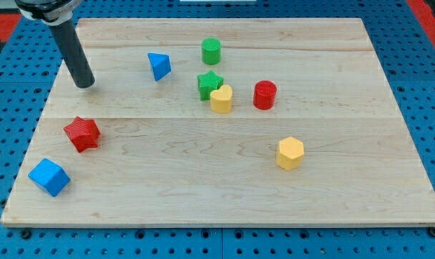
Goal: Move the blue triangle right to the red star
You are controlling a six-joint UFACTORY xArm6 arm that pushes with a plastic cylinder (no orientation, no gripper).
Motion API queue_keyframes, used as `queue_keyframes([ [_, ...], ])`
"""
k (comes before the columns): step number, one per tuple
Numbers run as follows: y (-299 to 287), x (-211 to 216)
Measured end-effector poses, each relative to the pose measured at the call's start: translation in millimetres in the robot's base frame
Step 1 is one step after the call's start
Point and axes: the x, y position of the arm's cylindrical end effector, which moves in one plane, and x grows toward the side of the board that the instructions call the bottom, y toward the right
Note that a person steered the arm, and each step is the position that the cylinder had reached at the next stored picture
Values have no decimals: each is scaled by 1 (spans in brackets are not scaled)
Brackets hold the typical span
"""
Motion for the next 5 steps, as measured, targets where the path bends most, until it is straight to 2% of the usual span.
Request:
queue_keyframes([
  [2,-4,-34],
  [4,53,-90],
  [5,95,-77],
])
